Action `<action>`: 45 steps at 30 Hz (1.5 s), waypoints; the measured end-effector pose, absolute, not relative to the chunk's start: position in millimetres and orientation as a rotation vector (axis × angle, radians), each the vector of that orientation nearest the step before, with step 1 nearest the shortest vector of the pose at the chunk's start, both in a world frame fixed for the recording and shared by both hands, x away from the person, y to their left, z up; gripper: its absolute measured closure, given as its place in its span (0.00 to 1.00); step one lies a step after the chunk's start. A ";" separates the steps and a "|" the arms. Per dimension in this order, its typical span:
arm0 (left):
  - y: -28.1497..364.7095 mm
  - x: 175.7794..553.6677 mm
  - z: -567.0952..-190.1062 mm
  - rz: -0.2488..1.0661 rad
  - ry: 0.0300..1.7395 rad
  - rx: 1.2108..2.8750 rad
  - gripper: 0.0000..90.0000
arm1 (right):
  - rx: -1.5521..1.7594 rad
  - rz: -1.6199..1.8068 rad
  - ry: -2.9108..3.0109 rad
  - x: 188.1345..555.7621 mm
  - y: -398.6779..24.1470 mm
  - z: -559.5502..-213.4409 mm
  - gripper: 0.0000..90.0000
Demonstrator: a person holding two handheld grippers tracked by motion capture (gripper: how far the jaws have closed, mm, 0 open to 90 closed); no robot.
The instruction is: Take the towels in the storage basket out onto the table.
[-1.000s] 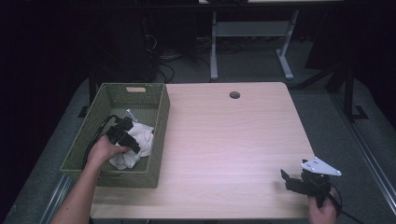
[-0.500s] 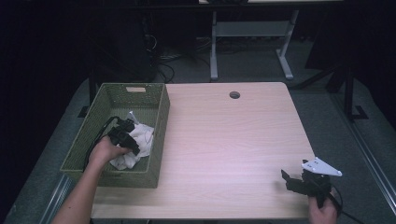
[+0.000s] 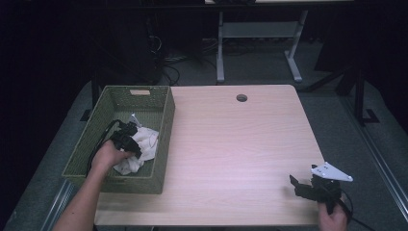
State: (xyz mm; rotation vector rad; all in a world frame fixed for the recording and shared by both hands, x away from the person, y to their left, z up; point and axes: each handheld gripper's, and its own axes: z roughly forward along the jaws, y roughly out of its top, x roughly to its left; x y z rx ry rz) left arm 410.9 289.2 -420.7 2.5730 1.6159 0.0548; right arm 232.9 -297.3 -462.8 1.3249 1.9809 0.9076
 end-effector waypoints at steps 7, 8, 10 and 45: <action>287.2 410.8 -419.9 0.035 1.593 2.588 0.76 | 1.327 0.907 1.981 232.4 -295.7 -462.7 0.15; 287.7 410.7 -419.5 0.030 1.591 2.584 0.77 | 1.324 0.908 1.979 232.4 -295.9 -462.5 0.15; 289.2 410.0 -418.0 0.021 1.585 2.572 0.79 | 1.330 0.907 1.979 231.7 -295.8 -461.8 0.15; 333.0 380.7 -324.5 -0.094 1.409 2.045 0.79 | 1.327 0.900 1.944 227.7 -296.8 -457.3 0.15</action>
